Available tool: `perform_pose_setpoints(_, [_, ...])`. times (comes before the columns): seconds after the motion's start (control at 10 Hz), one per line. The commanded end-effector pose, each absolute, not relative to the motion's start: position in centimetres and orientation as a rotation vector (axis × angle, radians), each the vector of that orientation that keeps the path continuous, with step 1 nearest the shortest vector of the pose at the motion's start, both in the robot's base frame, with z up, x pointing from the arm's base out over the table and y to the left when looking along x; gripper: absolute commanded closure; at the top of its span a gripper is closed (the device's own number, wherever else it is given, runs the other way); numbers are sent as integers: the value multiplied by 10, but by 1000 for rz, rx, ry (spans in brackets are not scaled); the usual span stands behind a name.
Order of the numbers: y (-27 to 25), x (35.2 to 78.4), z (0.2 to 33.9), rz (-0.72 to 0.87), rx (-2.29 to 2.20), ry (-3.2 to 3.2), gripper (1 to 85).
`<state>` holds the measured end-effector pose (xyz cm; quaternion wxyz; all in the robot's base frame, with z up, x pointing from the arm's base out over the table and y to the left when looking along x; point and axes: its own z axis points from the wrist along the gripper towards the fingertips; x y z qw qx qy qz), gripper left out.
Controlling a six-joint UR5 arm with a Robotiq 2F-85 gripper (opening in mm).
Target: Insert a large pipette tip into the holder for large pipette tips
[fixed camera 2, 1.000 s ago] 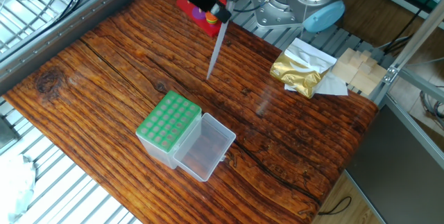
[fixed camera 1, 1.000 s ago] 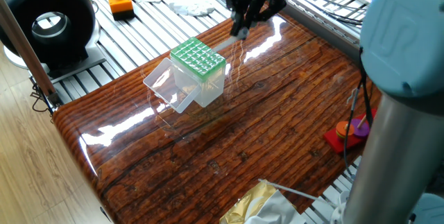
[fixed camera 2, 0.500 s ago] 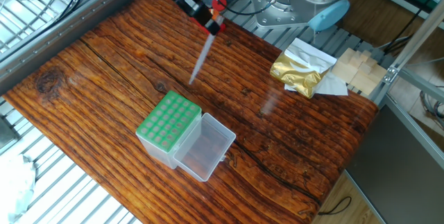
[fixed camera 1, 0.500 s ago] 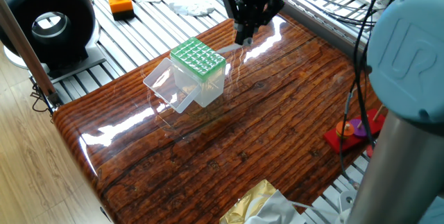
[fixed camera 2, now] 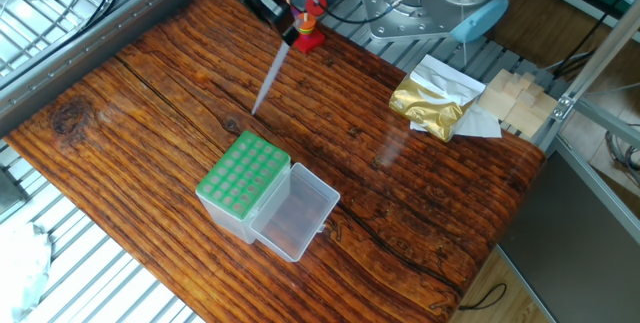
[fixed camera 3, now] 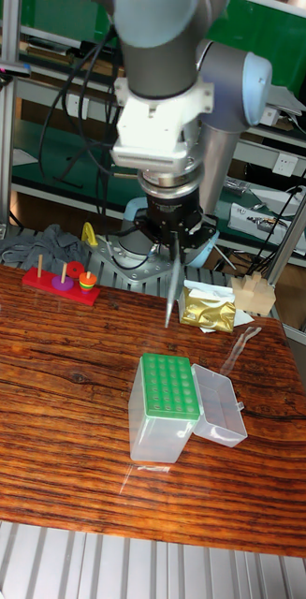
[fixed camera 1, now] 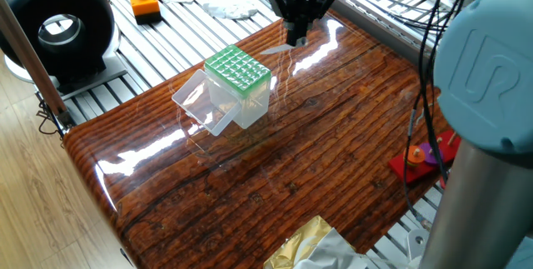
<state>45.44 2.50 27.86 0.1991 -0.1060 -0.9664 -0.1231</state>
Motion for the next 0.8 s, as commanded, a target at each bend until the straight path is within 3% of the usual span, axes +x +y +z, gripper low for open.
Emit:
perform_pose_setpoints(0.0, [8,449,277,-206,-233,-2693,847])
perform_pose_setpoints(0.4, [4,452,275,-179,-179,-2687,847])
perform_pose_setpoints(0.6, [-23,454,268,87,-100,-2717,847])
perform_pose_setpoints(0.7, [-10,455,263,80,-117,-2726,847])
